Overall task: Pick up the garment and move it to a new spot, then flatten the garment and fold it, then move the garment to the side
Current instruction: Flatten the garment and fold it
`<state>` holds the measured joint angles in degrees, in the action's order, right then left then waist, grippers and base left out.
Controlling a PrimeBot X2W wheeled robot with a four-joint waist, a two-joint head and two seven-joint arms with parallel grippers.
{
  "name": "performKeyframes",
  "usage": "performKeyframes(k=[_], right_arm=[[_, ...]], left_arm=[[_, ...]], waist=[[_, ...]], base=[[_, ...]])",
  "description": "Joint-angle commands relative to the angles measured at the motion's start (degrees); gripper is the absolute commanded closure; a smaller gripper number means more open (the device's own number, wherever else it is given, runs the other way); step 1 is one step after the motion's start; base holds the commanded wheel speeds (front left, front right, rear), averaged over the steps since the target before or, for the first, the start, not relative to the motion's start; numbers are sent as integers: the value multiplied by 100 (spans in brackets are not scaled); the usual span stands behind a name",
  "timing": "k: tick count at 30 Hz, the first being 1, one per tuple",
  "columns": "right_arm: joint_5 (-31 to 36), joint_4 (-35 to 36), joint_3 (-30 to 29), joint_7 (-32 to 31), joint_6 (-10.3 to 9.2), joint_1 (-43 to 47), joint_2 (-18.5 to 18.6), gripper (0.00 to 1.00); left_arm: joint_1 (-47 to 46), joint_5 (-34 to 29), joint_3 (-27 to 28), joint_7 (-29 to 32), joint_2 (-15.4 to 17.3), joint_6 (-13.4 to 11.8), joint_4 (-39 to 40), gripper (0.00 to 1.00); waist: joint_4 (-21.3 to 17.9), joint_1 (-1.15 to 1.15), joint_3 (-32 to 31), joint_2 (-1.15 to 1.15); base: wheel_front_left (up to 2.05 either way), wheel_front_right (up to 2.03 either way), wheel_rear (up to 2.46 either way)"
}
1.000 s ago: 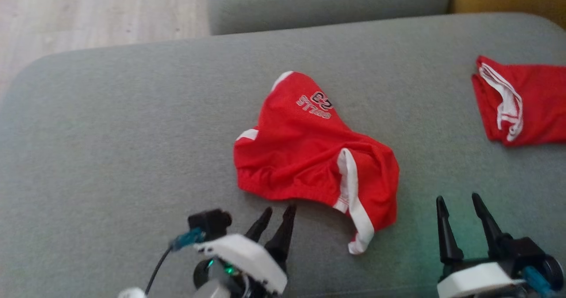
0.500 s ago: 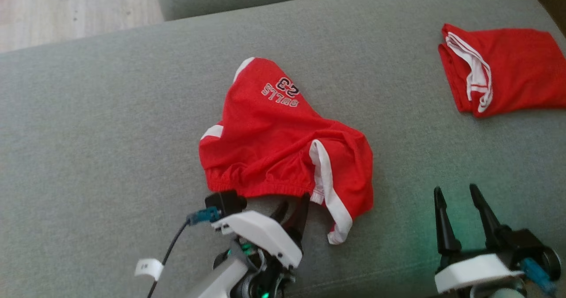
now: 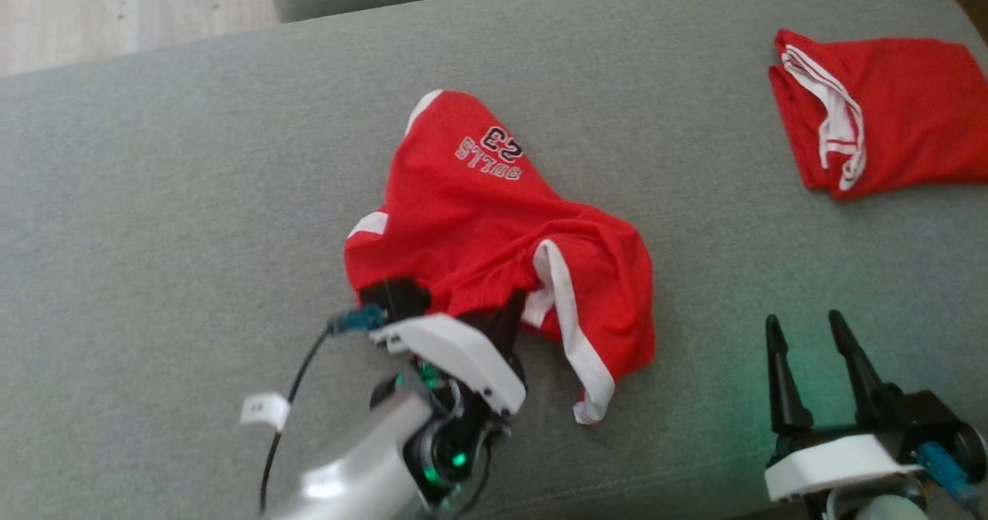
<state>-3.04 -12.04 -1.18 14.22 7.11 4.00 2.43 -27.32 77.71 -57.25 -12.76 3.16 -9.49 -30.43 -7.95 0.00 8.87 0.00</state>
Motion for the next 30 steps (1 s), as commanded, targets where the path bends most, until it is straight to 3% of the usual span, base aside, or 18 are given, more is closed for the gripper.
performKeyframes(k=[1,4,7,13,18,20,23,24,25,30], right_arm=[[-45,167,61,78,37,-123,44,0],[-51,152,26,78,37,-42,44,0],[-78,153,-7,78,37,15,44,0],[-89,147,-7,78,37,72,44,0],[-59,140,12,78,37,52,44,0],[-45,140,9,78,37,42,44,0],[-21,133,19,78,37,32,44,0],[-15,124,25,78,37,27,44,0],[-12,114,34,78,37,22,44,0],[-27,104,58,78,37,-15,44,0]], left_arm=[[-364,-73,142,12,115,63,170,100],[-461,-134,111,287,603,102,466,100],[-439,-231,21,654,1325,40,1046,100],[-198,-356,-146,1456,2967,-318,2554,100],[-62,-718,-339,1859,4099,-703,3315,100],[-22,-864,-431,1967,4373,-833,3503,100],[75,-840,-390,1905,4448,-990,3702,100],[112,-827,-374,1860,4428,-1032,3740,62],[148,-826,-364,1809,4409,-1069,3767,0],[210,-1201,-548,1797,4644,-1307,3898,0]], waist=[[100,0,-31,0],[258,0,-82,0],[424,0,-125,0],[758,0,-198,0],[922,0,-211,0],[961,0,-207,0],[997,0,-191,0],[1000,0,-191,0],[995,0,-193,0],[880,0,-159,0]], base=[[0,0,0],[0,0,0],[0,0,0],[0,0,0],[0,0,0],[0,0,0],[0,0,0],[0,0,0],[0,0,0],[0,0,0]])
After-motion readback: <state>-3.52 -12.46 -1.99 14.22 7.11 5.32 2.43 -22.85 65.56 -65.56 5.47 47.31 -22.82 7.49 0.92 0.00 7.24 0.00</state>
